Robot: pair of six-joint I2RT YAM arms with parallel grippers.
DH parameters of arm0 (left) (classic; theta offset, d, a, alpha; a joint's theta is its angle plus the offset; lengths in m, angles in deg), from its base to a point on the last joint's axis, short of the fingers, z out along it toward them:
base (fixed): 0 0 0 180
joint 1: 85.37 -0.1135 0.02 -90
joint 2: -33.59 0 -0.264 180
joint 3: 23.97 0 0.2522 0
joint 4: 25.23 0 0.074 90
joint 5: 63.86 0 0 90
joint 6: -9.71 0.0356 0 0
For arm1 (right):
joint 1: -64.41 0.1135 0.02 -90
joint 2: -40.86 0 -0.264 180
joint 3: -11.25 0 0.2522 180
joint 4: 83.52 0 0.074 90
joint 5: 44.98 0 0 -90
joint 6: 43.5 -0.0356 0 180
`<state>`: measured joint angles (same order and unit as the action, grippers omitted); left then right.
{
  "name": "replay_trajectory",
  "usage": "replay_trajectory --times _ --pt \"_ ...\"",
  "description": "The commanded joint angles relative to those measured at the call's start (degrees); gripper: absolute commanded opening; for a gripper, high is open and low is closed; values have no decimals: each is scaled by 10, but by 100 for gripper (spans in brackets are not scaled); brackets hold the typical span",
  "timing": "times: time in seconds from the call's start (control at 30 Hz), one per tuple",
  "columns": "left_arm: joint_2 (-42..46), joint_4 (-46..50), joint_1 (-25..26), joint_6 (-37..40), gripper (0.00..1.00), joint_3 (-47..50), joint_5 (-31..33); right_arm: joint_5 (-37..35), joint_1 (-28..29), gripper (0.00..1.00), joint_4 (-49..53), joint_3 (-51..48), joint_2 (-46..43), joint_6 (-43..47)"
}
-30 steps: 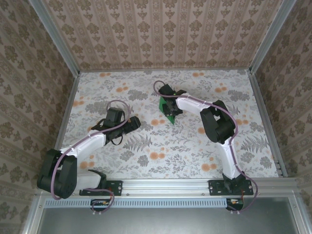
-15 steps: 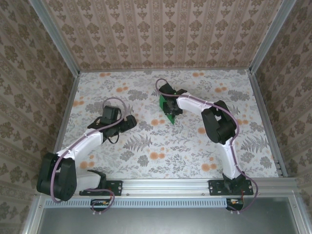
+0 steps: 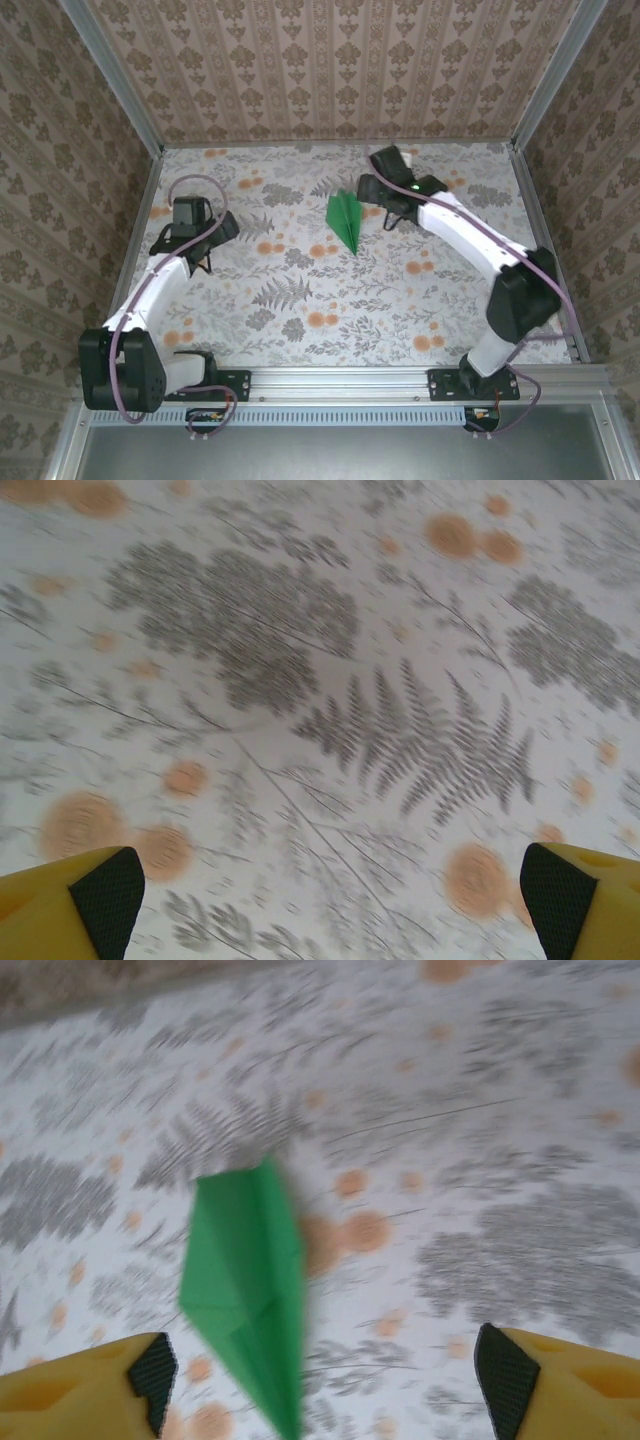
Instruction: Fold a paper plane with a square sheet of paper (pick it up from the middle)
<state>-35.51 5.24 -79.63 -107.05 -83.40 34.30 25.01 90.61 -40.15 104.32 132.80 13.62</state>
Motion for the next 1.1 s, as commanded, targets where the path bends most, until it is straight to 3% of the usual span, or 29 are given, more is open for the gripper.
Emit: replay_trajectory --times 0.0,0.1,0.2,0.3,0.43,0.57,0.7,1.0,1.07 --pt "24 -61 -18 57 100 35 80 -99 -38 96 -61 -89 -81 35" --pt "28 -137 -29 85 100 79 124 -164 -72 100 -95 -166 -147 69" --pt "22 -246 -34 145 100 134 130 -203 -115 100 -123 -239 -181 108" --pt "16 -359 -39 189 100 189 115 -234 -141 100 -229 -339 -206 173" --pt "-29 -435 -49 239 100 211 58 -169 -197 100 -353 -435 -210 190" --pt "-69 -475 -51 264 100 207 3 -143 -205 100 -488 -494 -183 241" --pt "-97 -585 -55 275 100 230 -49 -66 -208 100 -553 -505 -150 285" --pt "-176 -672 -60 284 100 240 -92 61 -222 100 -660 -527 -127 317" --pt "-186 -692 -60 285 100 245 -95 88 -228 100 -743 -558 -97 314"
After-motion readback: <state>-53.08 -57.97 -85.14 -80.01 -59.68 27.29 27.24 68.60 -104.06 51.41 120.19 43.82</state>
